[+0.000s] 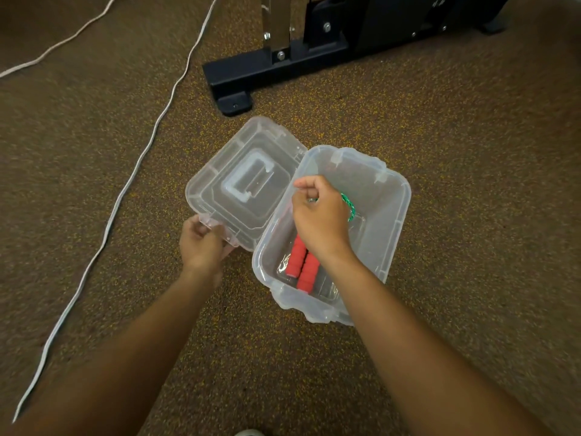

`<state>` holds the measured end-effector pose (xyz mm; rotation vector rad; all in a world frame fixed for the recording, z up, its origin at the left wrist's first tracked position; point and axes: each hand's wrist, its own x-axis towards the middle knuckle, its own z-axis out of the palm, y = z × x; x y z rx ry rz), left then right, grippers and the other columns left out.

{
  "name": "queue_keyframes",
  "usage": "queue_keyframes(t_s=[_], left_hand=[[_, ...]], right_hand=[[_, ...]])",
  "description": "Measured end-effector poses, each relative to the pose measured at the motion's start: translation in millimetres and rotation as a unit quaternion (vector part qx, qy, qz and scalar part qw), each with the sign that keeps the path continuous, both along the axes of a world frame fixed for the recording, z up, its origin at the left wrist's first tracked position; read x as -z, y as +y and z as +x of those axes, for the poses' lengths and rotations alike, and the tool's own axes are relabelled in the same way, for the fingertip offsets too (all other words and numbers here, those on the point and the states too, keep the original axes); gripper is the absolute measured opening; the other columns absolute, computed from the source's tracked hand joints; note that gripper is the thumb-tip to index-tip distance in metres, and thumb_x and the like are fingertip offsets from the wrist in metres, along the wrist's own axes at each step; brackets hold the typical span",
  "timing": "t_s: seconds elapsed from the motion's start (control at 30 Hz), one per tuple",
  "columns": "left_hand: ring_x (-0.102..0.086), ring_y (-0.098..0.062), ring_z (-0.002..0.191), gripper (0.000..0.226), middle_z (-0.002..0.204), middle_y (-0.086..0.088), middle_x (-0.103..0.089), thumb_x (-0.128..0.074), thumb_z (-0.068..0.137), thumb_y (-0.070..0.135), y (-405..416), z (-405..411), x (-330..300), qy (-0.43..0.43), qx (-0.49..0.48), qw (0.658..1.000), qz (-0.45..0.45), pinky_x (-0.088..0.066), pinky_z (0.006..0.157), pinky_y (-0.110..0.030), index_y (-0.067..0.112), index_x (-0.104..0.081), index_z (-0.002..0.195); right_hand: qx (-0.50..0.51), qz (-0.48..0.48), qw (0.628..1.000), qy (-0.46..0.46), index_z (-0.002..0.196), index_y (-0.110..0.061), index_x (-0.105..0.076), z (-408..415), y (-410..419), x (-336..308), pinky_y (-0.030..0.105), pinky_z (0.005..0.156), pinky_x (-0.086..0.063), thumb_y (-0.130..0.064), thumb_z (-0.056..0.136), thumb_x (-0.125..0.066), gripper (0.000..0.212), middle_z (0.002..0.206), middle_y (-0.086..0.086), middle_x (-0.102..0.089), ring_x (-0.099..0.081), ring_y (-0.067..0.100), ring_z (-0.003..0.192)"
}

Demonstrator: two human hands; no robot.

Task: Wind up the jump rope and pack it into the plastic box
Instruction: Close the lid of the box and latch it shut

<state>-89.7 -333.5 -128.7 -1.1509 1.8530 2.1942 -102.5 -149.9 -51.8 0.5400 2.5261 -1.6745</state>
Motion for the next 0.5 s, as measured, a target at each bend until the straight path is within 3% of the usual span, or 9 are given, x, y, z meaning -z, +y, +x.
queue_keyframes(t_s=[0.07, 0.17, 0.27, 0.37, 0.43, 0.5], left_hand=[[-0.069, -0.021, 0.109, 0.028, 0.124, -0.004, -0.064, -0.057, 0.101, 0.003, 6, 14, -15, 0.090, 0.074, 0.978, -0.173, -0.063, 0.084, -0.042, 0.023, -0.051, 0.120], [-0.065, -0.019, 0.116, 0.030, 0.131, -0.001, -0.063, -0.055, 0.099, 0.001, 12, 32, -26, 0.185, 0.163, 0.890, -0.383, -0.062, 0.087, -0.042, 0.024, -0.051, 0.119], [-0.060, -0.025, 0.115, 0.034, 0.126, 0.004, -0.059, -0.054, 0.093, -0.009, 12, 47, -30, 0.288, 0.199, 0.821, -0.451, -0.052, 0.096, -0.045, 0.009, -0.055, 0.122], [-0.055, -0.026, 0.117, 0.038, 0.121, -0.004, -0.063, -0.055, 0.083, -0.013, 8, 60, -34, 0.376, 0.221, 0.755, -0.490, -0.047, 0.101, -0.054, 0.003, -0.057, 0.118], [-0.058, -0.035, 0.116, 0.035, 0.116, -0.015, -0.068, -0.056, 0.086, -0.008, 6, 62, -37, 0.409, 0.238, 0.725, -0.501, -0.042, 0.103, -0.065, 0.008, -0.055, 0.117], [-0.060, -0.037, 0.114, 0.031, 0.113, -0.016, -0.069, -0.057, 0.088, -0.003, 9, 68, -39, 0.448, 0.275, 0.686, -0.503, -0.034, 0.110, -0.071, 0.010, -0.055, 0.115]], right_hand=[[0.013, -0.008, 1.000, -0.002, 0.111, -0.022, -0.069, 0, -1, -2, 0.045, 0.086, -0.058, -0.018, 0.097, -0.056, 0.019, 0.102, -0.003, -0.073, -0.068, 0.017, 0.086], [0.065, -0.082, 0.994, 0.005, 0.098, -0.028, -0.066, -1, -1, -9, 0.047, 0.081, -0.060, -0.036, 0.101, -0.049, 0.019, 0.096, 0.000, -0.074, -0.072, 0.023, 0.086], [0.124, -0.220, 0.968, -0.003, 0.108, -0.027, -0.059, -4, 3, -21, 0.040, 0.069, -0.060, -0.048, 0.106, -0.039, 0.029, 0.106, 0.009, -0.073, -0.073, 0.025, 0.085], [0.128, -0.274, 0.953, -0.018, 0.127, -0.026, -0.055, -2, 9, -25, 0.043, 0.082, -0.064, -0.056, 0.099, -0.051, 0.042, 0.114, 0.007, -0.073, -0.075, 0.025, 0.098], [0.134, -0.269, 0.953, -0.025, 0.135, -0.026, -0.051, 3, 13, -26, 0.046, 0.093, -0.061, -0.045, 0.095, -0.067, 0.047, 0.108, -0.002, -0.073, -0.074, 0.020, 0.101], [0.149, -0.285, 0.947, -0.016, 0.139, -0.023, -0.048, 8, 18, -27, 0.046, 0.095, -0.061, -0.026, 0.094, -0.072, 0.051, 0.102, -0.004, -0.074, -0.074, 0.015, 0.096]])
